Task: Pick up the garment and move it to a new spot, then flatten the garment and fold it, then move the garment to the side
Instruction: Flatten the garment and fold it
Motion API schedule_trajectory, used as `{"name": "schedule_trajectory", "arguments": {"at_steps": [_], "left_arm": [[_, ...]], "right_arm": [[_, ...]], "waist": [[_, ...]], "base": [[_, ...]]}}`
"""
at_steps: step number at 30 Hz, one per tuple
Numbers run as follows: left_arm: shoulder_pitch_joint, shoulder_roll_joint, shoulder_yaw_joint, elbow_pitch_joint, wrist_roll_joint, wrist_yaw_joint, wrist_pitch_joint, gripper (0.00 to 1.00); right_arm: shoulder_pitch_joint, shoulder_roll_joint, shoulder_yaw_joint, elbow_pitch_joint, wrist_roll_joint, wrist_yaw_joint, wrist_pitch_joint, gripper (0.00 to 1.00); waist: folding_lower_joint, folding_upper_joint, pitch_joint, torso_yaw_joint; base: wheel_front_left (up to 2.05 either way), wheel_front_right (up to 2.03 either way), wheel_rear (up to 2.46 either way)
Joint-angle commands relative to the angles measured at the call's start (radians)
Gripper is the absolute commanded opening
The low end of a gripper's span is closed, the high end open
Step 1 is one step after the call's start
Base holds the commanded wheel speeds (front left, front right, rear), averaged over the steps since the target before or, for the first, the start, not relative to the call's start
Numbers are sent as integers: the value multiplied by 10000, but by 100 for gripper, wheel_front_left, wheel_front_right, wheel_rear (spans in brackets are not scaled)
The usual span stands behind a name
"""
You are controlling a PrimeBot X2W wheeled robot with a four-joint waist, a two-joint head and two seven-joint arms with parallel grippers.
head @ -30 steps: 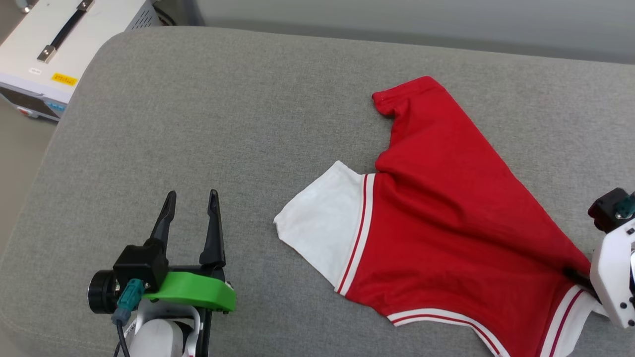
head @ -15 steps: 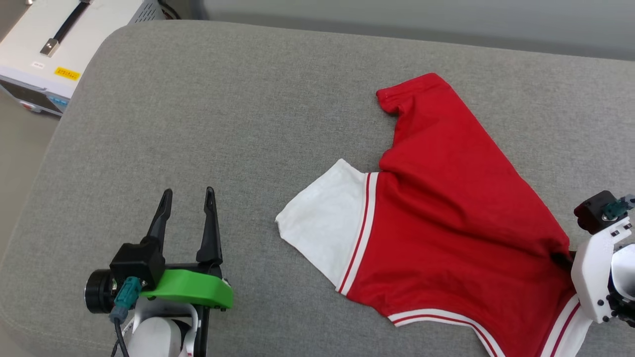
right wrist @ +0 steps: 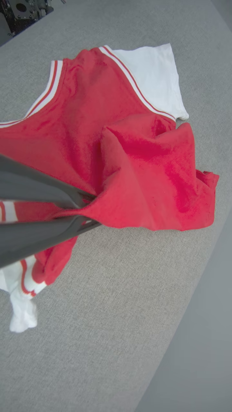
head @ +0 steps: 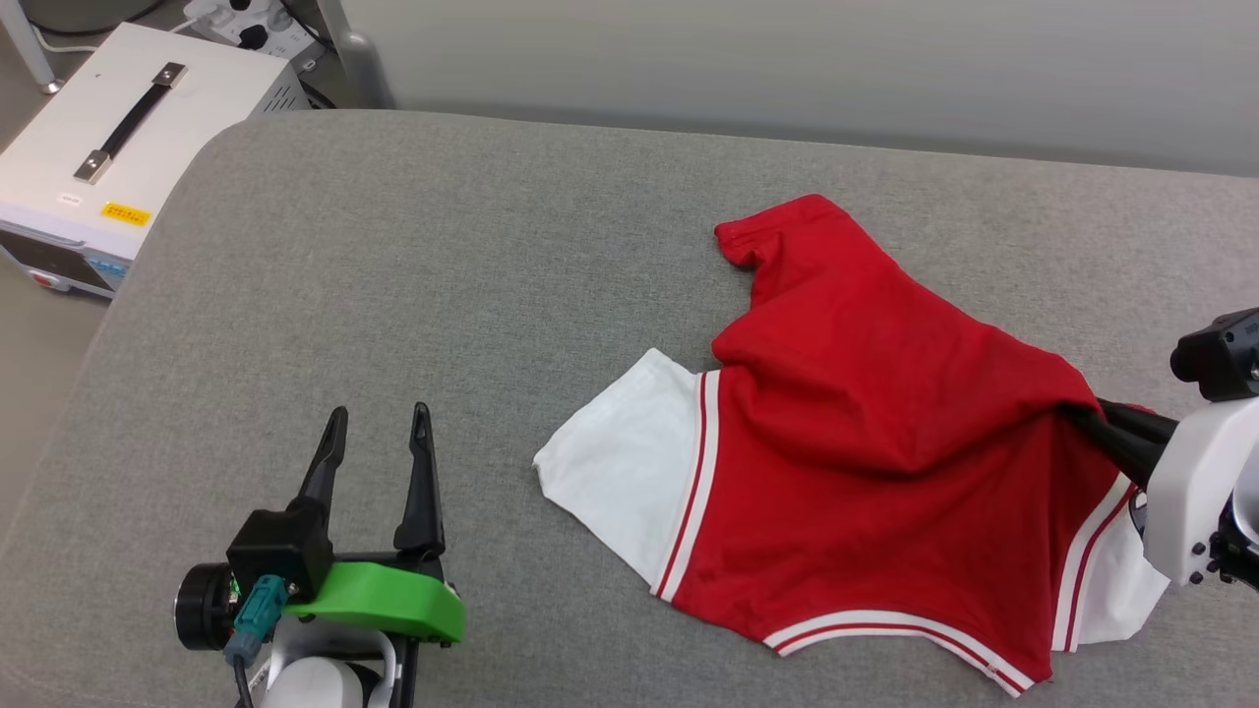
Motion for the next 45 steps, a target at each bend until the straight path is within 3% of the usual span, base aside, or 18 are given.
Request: {"name": "schedule_trajectory", "arguments": {"at_steps": [1, 9, 20, 25, 28, 29, 30, 39, 45], "left_arm": [[10, -41, -38, -16, 20, 16, -59, 100], [-225, -41, -157, -103, -83, 38, -59, 100], [-760, -41, -384, -109, -270, 134, -59, 100], [-850, -41, -436, -76, -321, 186, -59, 100], [-811, -41, -383, -53, -324, 207, -59, 100], [-775, -41, -353, -45, -317, 213, -59, 100], [-674, -41, -323, -30, -272, 218, -59, 100], [-305, -41, -115, -95, 100, 134, -59, 100], [-166, -41, -56, -151, 389, -17, -59, 100]], "right_arm": [[-28, 97, -65, -69, -103, 0, 31, 0], [-1464, 1103, 520, 414, -874, 0, 194, 0], [-4019, 2998, 3343, 3509, -948, 0, 377, 0], [-4382, 3394, 4790, 4780, -621, 0, 212, 0], [-4509, 3470, 5129, 5022, -204, 0, -327, 0], [-4565, 3429, 5276, 5030, -121, 0, -540, 5], [-4697, 3169, 5510, 4931, 14, 0, -1167, 100], [-4722, 1609, 4596, 3694, 362, 0, -2802, 100], [-4556, 471, 3315, 2772, 216, 0, -2725, 100]], "waist": [[0, 0, 97, 126], [0, 0, 740, 611], [0, 0, 1569, 1000], [0, 0, 1616, 1069], [0, 0, 1512, 1032], [0, 0, 1451, 1000], [0, 0, 1250, 900], [0, 0, 611, 491], [0, 0, 462, 334]], "base": [[0, 0, 0], [0, 0, 0], [0, 0, 0], [0, 0, 0], [0, 0, 0], [0, 0, 0], [0, 0, 0], [0, 0, 0], [0, 0, 0]]}}
